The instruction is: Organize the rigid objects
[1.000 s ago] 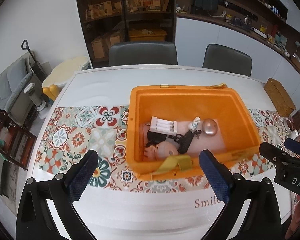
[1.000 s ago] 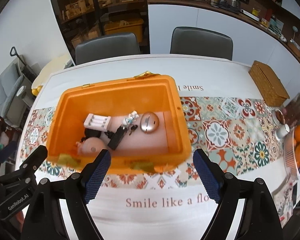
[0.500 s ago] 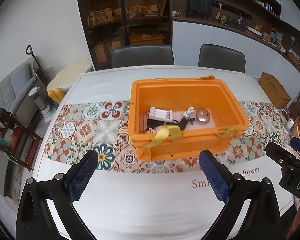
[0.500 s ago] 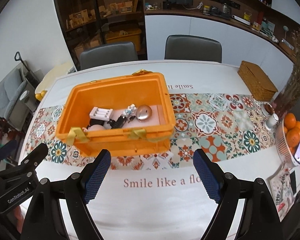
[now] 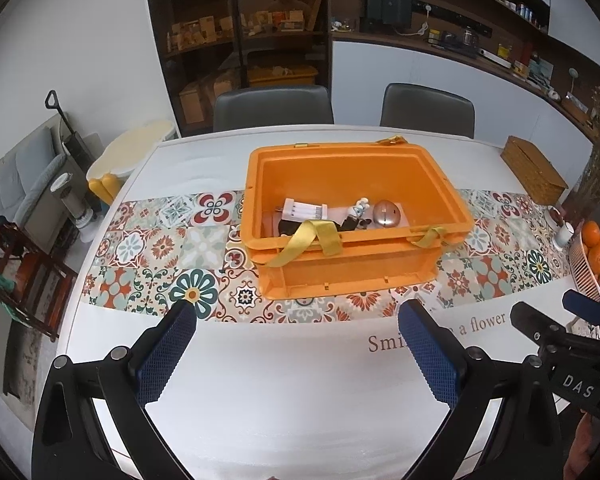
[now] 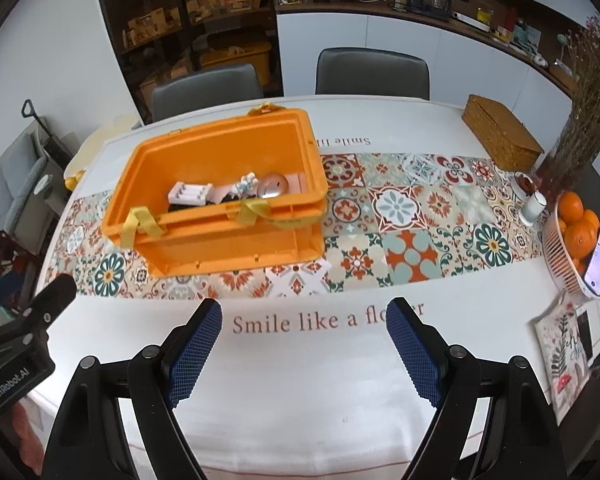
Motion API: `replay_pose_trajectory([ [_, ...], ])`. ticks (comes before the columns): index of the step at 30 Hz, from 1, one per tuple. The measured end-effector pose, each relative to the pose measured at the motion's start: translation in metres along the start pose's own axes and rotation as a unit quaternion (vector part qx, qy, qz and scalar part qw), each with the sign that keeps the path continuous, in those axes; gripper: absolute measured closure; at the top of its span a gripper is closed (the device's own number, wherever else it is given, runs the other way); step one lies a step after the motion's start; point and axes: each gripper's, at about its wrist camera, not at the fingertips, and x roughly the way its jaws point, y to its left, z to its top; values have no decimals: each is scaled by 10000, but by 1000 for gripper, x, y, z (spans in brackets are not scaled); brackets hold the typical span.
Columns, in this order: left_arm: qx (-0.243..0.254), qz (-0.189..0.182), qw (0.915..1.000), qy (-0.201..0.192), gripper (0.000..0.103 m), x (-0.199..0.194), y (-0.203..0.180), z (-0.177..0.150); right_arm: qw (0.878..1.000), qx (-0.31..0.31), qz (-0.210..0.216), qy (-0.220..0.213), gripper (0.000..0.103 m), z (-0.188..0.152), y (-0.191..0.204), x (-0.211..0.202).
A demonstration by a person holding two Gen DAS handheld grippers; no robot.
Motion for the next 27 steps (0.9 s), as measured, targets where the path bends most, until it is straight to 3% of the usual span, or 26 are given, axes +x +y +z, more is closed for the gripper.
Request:
replay_pose_trajectory([
  [27,-101,-23,9999,19,0,-5,8,-7,9998,-56,0,-215,19,-7,5,-14],
])
